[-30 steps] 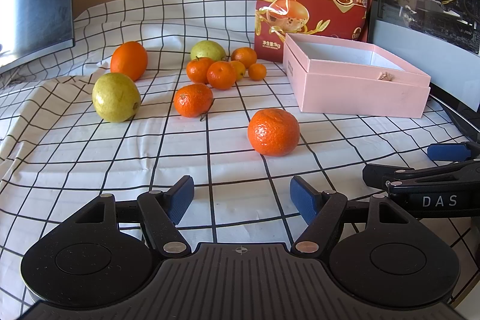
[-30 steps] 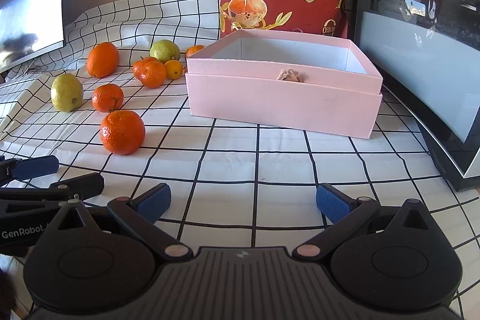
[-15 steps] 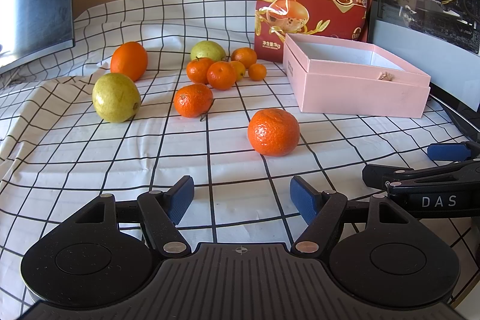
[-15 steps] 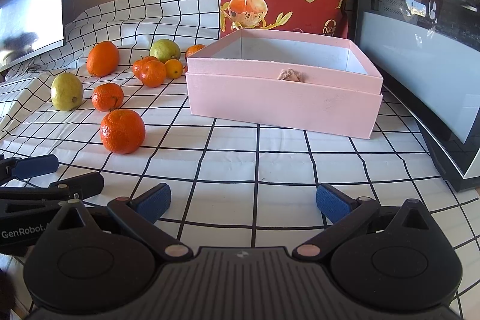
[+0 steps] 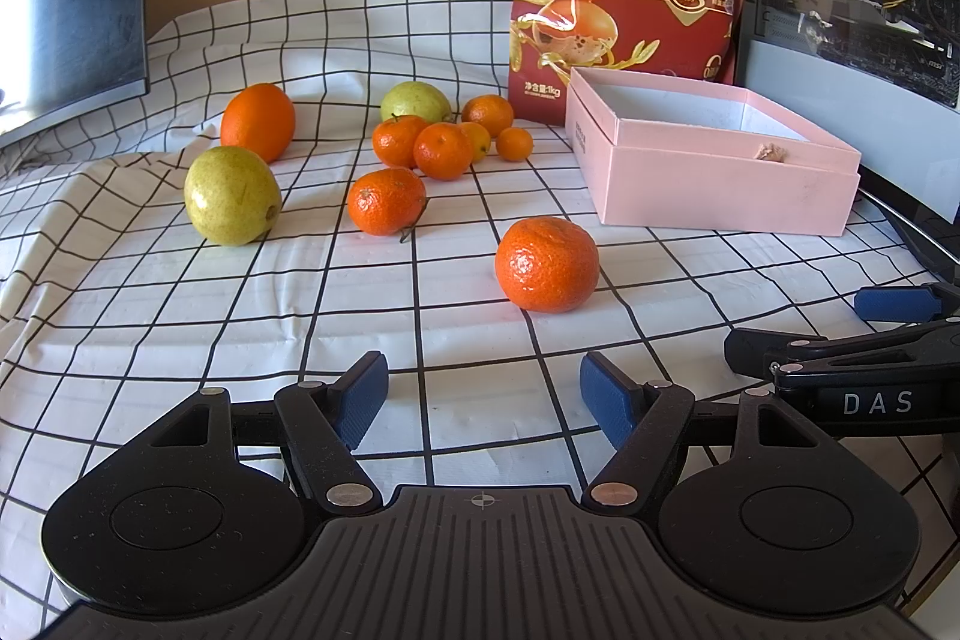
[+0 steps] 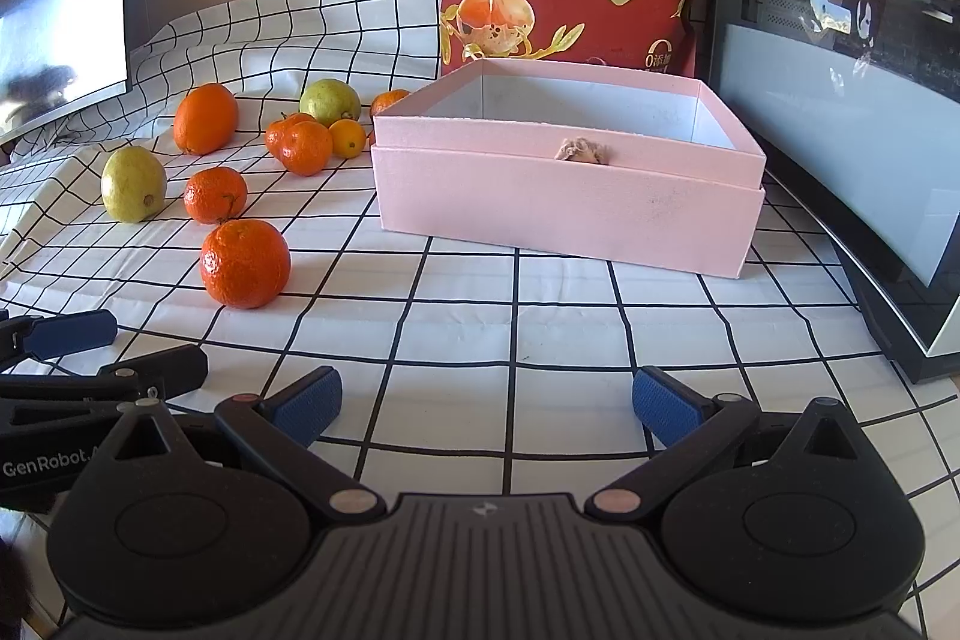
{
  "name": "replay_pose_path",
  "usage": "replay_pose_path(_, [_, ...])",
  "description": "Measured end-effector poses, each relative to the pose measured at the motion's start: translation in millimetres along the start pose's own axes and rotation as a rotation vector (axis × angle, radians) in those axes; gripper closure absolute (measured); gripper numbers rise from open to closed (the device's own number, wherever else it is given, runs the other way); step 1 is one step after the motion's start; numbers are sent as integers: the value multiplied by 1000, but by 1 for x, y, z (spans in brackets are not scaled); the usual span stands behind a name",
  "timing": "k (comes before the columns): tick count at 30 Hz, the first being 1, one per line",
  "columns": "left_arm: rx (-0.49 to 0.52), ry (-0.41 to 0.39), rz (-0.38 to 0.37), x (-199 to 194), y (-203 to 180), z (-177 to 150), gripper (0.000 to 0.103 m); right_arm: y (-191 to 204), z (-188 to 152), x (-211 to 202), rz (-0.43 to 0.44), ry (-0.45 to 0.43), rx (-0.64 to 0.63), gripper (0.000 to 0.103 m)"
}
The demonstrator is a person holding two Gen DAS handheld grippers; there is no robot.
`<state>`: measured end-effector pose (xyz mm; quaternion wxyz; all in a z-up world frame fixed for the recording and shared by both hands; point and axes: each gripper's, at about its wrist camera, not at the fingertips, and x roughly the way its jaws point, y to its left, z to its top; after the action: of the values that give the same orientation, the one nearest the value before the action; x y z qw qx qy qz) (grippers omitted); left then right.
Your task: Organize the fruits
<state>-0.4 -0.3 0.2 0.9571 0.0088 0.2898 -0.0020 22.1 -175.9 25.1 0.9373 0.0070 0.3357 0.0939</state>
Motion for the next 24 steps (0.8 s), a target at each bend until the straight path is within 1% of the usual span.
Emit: replay_pose_path(24, [0, -1, 0, 0, 0, 0, 26, 1, -1, 1, -8, 3, -8, 0])
